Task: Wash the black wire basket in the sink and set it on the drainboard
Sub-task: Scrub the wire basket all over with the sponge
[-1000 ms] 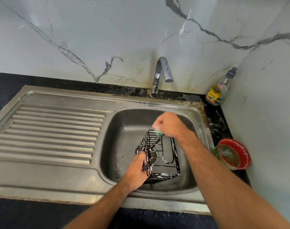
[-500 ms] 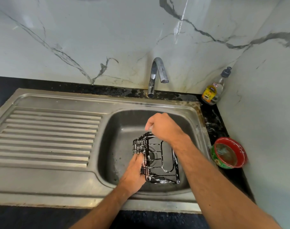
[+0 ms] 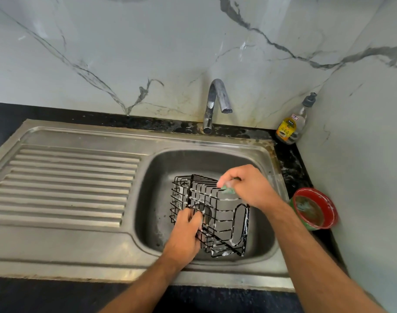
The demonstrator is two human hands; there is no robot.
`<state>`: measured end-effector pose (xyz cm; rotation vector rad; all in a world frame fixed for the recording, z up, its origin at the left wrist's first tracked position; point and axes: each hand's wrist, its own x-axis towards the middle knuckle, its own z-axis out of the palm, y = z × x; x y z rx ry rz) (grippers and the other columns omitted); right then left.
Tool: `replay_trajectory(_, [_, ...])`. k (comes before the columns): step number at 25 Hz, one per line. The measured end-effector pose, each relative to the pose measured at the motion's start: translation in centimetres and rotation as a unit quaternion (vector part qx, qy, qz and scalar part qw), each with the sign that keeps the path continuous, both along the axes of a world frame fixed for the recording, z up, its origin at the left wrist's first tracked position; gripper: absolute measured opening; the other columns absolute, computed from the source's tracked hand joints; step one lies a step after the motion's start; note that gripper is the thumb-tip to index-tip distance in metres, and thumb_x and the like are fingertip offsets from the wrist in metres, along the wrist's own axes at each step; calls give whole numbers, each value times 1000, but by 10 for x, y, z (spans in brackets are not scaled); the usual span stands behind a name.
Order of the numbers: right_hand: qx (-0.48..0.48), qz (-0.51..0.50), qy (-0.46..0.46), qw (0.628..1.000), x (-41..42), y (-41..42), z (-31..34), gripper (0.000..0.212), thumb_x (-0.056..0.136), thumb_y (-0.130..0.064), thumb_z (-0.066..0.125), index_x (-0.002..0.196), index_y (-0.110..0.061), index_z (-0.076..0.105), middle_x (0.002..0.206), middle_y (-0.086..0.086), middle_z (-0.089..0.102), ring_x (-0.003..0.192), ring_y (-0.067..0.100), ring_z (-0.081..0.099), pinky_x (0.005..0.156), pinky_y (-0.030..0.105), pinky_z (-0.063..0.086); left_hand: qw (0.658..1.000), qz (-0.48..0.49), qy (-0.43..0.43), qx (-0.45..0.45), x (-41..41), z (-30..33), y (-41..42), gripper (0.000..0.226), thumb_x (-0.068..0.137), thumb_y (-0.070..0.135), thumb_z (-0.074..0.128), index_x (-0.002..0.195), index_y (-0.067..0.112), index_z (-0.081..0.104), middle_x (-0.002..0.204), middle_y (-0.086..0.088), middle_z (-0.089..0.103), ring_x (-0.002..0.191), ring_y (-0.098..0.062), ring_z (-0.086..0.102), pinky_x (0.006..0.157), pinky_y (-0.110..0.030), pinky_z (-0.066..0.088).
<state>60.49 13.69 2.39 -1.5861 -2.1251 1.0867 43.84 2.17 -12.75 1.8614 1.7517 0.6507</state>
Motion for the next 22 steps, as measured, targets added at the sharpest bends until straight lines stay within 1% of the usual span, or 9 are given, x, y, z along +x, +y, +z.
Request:
replay_trajectory(2, [-2, -23, 14, 1000, 7, -9, -3, 43, 93, 3, 52, 80, -29, 78, 87, -16, 74, 50, 7, 58, 53, 23, 49, 999, -13, 43, 31, 0, 0, 0, 36, 74, -4, 54, 100, 19, 44, 109, 0, 38, 96, -9, 33, 80, -22, 38])
replay_trajectory(4, [21, -29, 29, 999, 7, -21, -7, 49, 92, 7, 49, 77, -30, 77, 90, -14, 74, 55, 7, 58, 54, 17, 47, 997, -23, 68, 29, 1, 1, -1, 42, 71, -5, 48, 99, 24, 37, 112, 1, 36, 100, -8, 30, 81, -22, 38])
replay_trajectory(7, [45, -5, 46, 998, 4, -33, -11, 50, 91, 10, 46, 77, -27, 77, 94, -8, 74, 80, -3, 65, 67, 7, 46, 996, -29, 89, 10, 3, 6, 0, 43, 78, -6, 45, 112, 21, 43, 122, 0, 34, 112, -11, 29, 85, -24, 44])
replay_trajectory(9, [44, -25, 0, 999, 13, -26, -19, 51, 92, 5, 47, 74, -35, 73, 96, -8, 71, 77, -2, 65, 66, 13, 49, 994, -29, 102, 7, 4, 10, 1, 45, 82, -5, 45, 118, 20, 44, 125, 0, 32, 118, -13, 29, 89, -25, 47])
replay_trajectory(13, [30, -100, -48, 993, 29, -15, -31, 44, 96, 1, 47, 78, -33, 69, 100, -13, 67, 89, 6, 67, 81, 30, 58, 995, -20, 94, -5, 4, 11, -1, 41, 83, -6, 46, 113, 22, 43, 124, 2, 32, 111, -8, 28, 91, -19, 43])
replay_trajectory(15, [25, -68, -15, 997, 24, -20, -25, 47, 95, 3, 46, 80, -32, 73, 101, -14, 68, 79, 1, 67, 68, 22, 56, 996, -18, 89, -3, 3, 8, -1, 41, 83, -5, 47, 112, 23, 42, 122, 3, 32, 109, -6, 27, 93, -21, 45])
replay_trajectory(17, [17, -18, -4, 1000, 21, -23, -18, 49, 95, 6, 43, 87, -30, 76, 103, -10, 67, 70, -8, 61, 58, 8, 44, 996, -16, 86, -9, 3, 5, -1, 39, 85, -4, 48, 111, 23, 41, 121, 3, 33, 107, -6, 28, 94, -24, 47])
replay_trajectory(20, [16, -3, -87, 996, 26, -11, -24, 45, 98, -1, 44, 106, -31, 76, 112, -4, 62, 65, 4, 58, 53, 12, 42, 995, -24, 95, -9, 4, 6, 0, 40, 84, -4, 46, 113, 22, 43, 121, 2, 33, 110, -8, 28, 96, -26, 48])
replay_trajectory(22, [18, 13, -154, 988, 28, -8, -27, 44, 95, -2, 48, 114, -32, 74, 114, -6, 59, 71, 3, 54, 58, 11, 41, 994, -24, 105, -12, 4, 6, 0, 39, 82, -5, 44, 109, 22, 43, 120, 2, 34, 112, -11, 30, 95, -28, 48])
